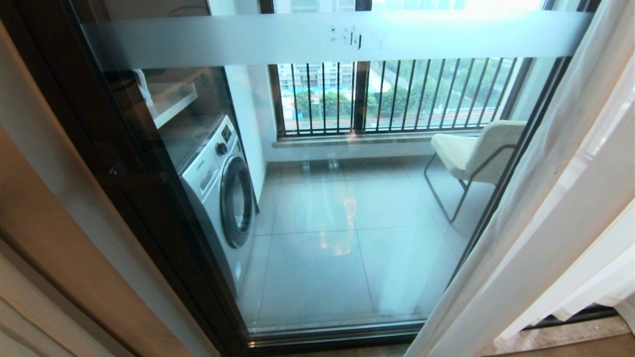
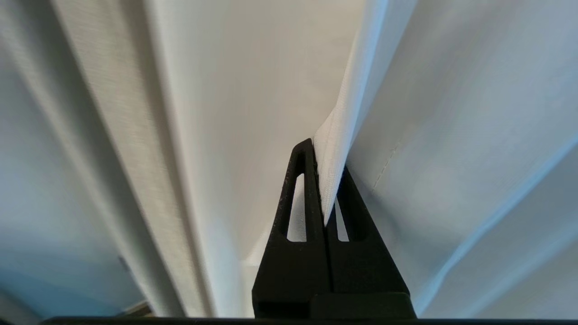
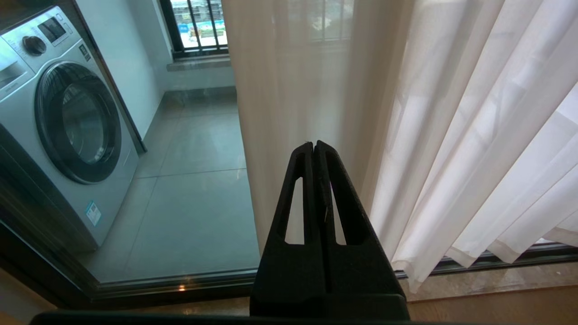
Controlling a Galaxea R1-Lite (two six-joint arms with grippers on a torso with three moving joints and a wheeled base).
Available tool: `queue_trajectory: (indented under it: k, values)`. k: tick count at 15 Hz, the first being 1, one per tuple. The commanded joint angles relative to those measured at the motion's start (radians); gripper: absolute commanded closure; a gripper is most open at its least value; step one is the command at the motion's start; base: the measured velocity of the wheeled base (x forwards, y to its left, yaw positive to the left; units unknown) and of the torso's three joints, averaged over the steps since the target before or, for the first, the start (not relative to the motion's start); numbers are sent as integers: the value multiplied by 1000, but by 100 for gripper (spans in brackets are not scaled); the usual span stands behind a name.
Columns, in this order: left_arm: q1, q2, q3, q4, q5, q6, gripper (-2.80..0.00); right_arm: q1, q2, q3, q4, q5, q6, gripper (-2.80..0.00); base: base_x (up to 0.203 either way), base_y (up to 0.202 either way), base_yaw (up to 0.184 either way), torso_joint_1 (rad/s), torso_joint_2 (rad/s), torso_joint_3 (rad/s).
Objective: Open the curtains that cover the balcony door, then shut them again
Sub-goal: Pull the inner curtains open on both sides
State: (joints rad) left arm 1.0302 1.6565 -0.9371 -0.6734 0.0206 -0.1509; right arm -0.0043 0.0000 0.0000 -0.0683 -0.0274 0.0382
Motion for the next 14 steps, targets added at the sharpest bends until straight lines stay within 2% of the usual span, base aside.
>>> queue_trajectory:
  k: [1,4,12,13,14]
  values:
    - [-28,-12,-3,-5,1,-22,0,1,0,0,-1,0,0,0,0,0,0,0,0,0]
    - [-54,-21,-15,-15,1,-60,0,0,0,0,-1,0,0,0,0,0,0,0,0,0]
    - [-71,-27,-32,-71,-2,-62,0,0,0,0,-1,0,0,0,0,0,0,0,0,0]
    - [-71,-27,-31,-71,-1,-62,-280,0,0,0,-1,0,0,0,0,0,0,0,0,0]
    - [-71,-28,-30,-71,-1,-62,-280,0,0,0,-1,0,0,0,0,0,0,0,0,0]
